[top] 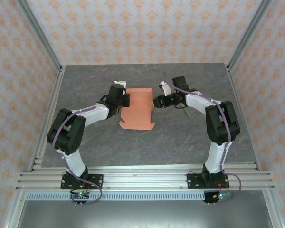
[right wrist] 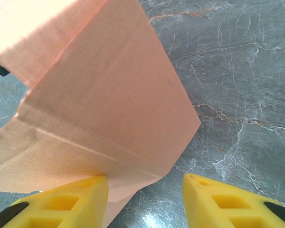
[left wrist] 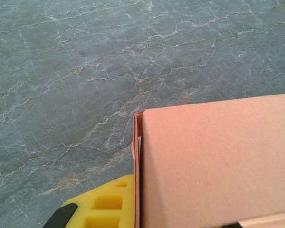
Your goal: Fold the paper box
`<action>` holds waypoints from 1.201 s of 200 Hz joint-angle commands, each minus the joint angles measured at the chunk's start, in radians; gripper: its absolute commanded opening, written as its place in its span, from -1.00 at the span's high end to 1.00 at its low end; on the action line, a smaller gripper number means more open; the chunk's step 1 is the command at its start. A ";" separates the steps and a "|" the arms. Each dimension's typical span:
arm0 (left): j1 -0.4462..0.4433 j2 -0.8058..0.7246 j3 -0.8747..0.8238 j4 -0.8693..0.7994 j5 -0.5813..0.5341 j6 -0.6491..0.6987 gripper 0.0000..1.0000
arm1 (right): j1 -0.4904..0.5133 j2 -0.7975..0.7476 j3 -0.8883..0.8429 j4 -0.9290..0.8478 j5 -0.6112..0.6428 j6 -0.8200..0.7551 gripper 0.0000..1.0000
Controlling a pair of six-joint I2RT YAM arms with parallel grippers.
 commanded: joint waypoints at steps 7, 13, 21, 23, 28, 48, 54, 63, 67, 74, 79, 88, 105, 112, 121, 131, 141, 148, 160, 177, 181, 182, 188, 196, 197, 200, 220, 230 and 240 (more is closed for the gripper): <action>-0.005 -0.032 0.030 -0.017 0.045 0.008 0.97 | 0.021 0.012 0.045 0.050 -0.015 -0.026 0.11; -0.005 -0.032 0.030 -0.019 0.046 0.008 0.97 | 0.023 0.012 0.047 0.052 -0.013 -0.029 0.11; -0.005 -0.031 0.031 -0.020 0.047 0.008 0.98 | 0.023 0.011 0.049 0.054 -0.013 -0.032 0.11; -0.005 -0.030 0.032 -0.020 0.047 0.009 0.97 | 0.022 0.011 0.049 0.055 -0.013 -0.033 0.11; -0.005 -0.029 0.033 -0.021 0.047 0.008 0.98 | 0.023 0.010 0.051 0.055 -0.013 -0.035 0.11; -0.005 -0.030 0.033 -0.021 0.048 0.009 0.98 | 0.023 0.006 0.058 0.049 0.006 -0.041 0.11; -0.005 -0.030 0.033 -0.021 0.048 0.010 0.98 | 0.023 0.008 0.061 0.052 0.009 -0.039 0.11; -0.005 -0.030 0.033 -0.021 0.048 0.010 0.97 | 0.023 0.010 0.063 0.060 0.010 -0.033 0.11; -0.005 -0.030 0.033 -0.022 0.049 0.010 0.97 | 0.022 0.011 0.063 0.067 0.011 -0.028 0.11; -0.005 -0.030 0.033 -0.023 0.050 0.010 0.97 | 0.024 0.012 0.064 0.074 0.018 -0.023 0.11; -0.005 -0.030 0.033 -0.023 0.051 0.011 0.97 | 0.024 0.012 0.064 0.081 0.022 -0.021 0.11; -0.005 -0.028 0.034 -0.025 0.051 0.011 0.98 | 0.025 0.015 0.063 0.088 0.036 -0.017 0.11; -0.005 -0.027 0.036 -0.027 0.056 0.013 0.97 | 0.025 0.017 0.065 0.104 0.047 -0.012 0.08; -0.005 -0.027 0.036 -0.027 0.058 0.015 0.97 | 0.025 0.019 0.065 0.112 0.044 -0.013 0.07; -0.005 -0.026 0.039 -0.027 0.061 0.014 0.97 | 0.029 0.021 0.069 0.115 0.039 -0.013 0.06; -0.004 -0.025 0.041 -0.029 0.066 0.015 0.97 | 0.033 0.028 0.074 0.114 0.040 -0.018 0.04; -0.005 -0.024 0.042 -0.031 0.067 0.016 0.97 | 0.036 0.034 0.081 0.114 0.037 -0.023 0.04; -0.005 -0.024 0.042 -0.032 0.069 0.016 0.97 | 0.039 0.040 0.087 0.113 0.031 -0.025 0.03; -0.006 -0.023 0.044 -0.032 0.070 0.017 0.97 | 0.043 0.051 0.095 0.109 0.025 -0.028 0.03; -0.006 -0.025 0.046 -0.035 0.072 0.017 0.97 | 0.045 0.061 0.101 0.106 0.015 -0.034 0.03; -0.006 -0.025 0.045 -0.035 0.072 0.018 0.97 | 0.045 0.062 0.101 0.108 0.014 -0.033 0.02; -0.007 -0.025 0.045 -0.035 0.073 0.018 0.97 | 0.045 0.063 0.101 0.109 0.014 -0.033 0.02; -0.006 -0.025 0.046 -0.034 0.073 0.018 0.97 | 0.046 0.064 0.101 0.111 0.014 -0.034 0.02; -0.006 -0.025 0.046 -0.035 0.074 0.018 0.97 | 0.046 0.065 0.103 0.112 0.011 -0.037 0.02; -0.006 -0.025 0.045 -0.035 0.074 0.018 0.97 | 0.046 0.065 0.103 0.112 0.010 -0.037 0.02; -0.005 -0.025 0.045 -0.035 0.074 0.017 0.97 | 0.047 0.066 0.104 0.112 0.008 -0.038 0.02; -0.006 -0.022 0.047 -0.036 0.080 0.019 0.97 | 0.048 0.068 0.111 0.110 -0.017 -0.049 0.00; -0.006 -0.020 0.047 -0.037 0.081 0.019 0.97 | 0.047 0.071 0.116 0.111 -0.044 -0.059 -0.01; -0.006 -0.021 0.047 -0.038 0.080 0.019 0.97 | 0.047 0.076 0.122 0.105 -0.061 -0.068 -0.02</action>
